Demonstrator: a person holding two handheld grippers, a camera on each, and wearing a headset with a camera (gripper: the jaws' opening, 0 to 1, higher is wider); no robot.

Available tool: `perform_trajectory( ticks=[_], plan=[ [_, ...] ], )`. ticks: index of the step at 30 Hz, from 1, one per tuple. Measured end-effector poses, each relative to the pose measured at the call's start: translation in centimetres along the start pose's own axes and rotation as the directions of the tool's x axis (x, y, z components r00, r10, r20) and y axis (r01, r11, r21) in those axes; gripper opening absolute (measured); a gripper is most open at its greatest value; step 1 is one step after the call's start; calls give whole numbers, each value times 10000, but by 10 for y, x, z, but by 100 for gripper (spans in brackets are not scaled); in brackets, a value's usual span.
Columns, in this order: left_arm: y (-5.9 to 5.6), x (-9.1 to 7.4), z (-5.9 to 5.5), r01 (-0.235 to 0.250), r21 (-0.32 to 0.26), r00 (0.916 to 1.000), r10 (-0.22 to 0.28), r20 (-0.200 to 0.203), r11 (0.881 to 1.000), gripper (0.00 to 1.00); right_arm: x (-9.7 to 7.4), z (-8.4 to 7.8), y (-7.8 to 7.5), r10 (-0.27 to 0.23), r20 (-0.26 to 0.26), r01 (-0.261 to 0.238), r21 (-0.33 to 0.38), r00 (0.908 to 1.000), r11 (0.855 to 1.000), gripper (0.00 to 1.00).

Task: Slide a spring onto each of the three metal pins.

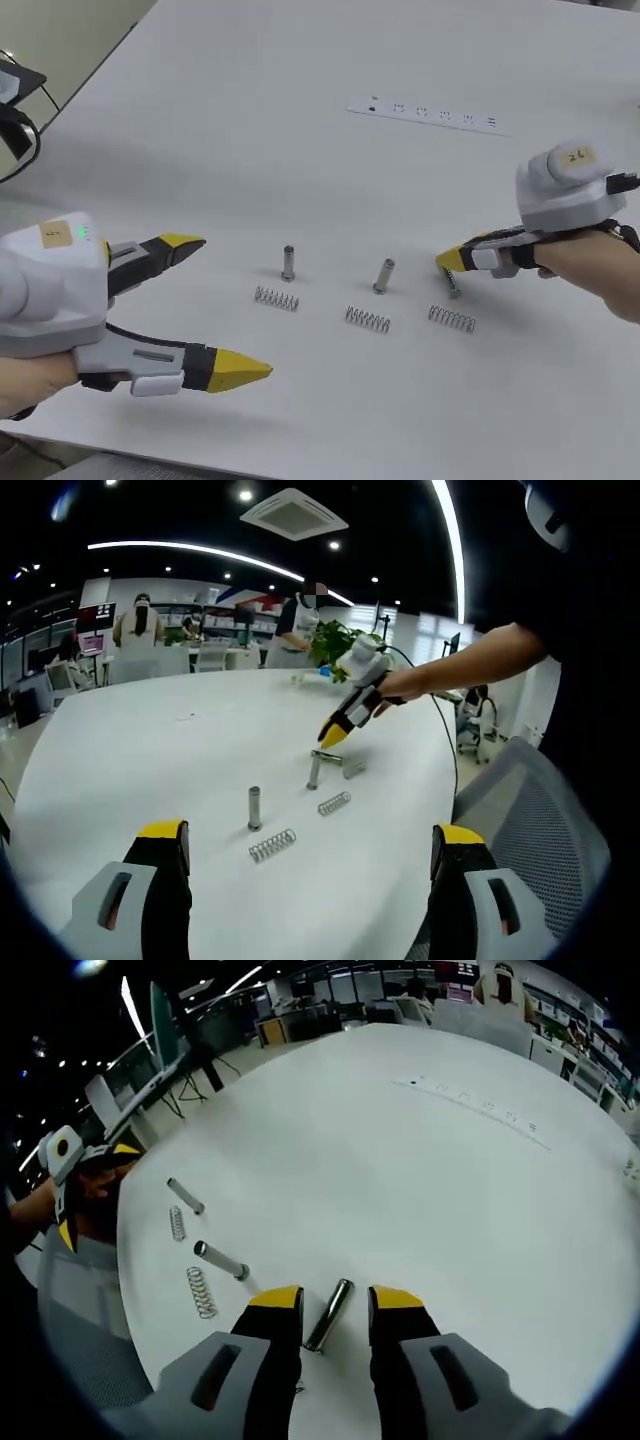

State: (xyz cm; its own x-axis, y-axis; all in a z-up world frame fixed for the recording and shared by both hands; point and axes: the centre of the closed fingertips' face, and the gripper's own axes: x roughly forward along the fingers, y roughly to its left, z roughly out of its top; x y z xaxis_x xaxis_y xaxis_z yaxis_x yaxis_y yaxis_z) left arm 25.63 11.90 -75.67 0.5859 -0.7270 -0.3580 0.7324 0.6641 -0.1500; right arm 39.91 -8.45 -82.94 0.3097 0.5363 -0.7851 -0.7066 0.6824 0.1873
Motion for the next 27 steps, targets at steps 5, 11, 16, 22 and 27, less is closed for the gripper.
perform_trajectory(
  ticks=[5, 11, 16, 22, 27],
  plan=[
    [2, 0, 0, -42, -22, 10000, 42, 21, 10000, 98, 7, -4, -1, -106, -318, 118, 351, 9994, 9993, 19],
    [1, 0, 1, -44, -10, 10000, 44, 36, 10000, 98, 14, -9, -2, -266, -673, 315, 731, 9974, 9968, 16],
    [1, -1, 0, -53, -30, 10000, 53, 27, 10000, 98, 17, -12, -1, -387, -937, 467, 851, 9949, 9953, 12],
    [2, -2, -1, -64, -37, 10000, 64, 24, 10000, 98, 20, -14, -4, -543, -1072, 644, 926, 9927, 9936, 8],
    [1, -1, -3, -55, -47, 10000, 55, 2, 10000, 98, 20, -15, -5, -597, -1105, 714, 1052, 9921, 9919, 5]
  ],
)
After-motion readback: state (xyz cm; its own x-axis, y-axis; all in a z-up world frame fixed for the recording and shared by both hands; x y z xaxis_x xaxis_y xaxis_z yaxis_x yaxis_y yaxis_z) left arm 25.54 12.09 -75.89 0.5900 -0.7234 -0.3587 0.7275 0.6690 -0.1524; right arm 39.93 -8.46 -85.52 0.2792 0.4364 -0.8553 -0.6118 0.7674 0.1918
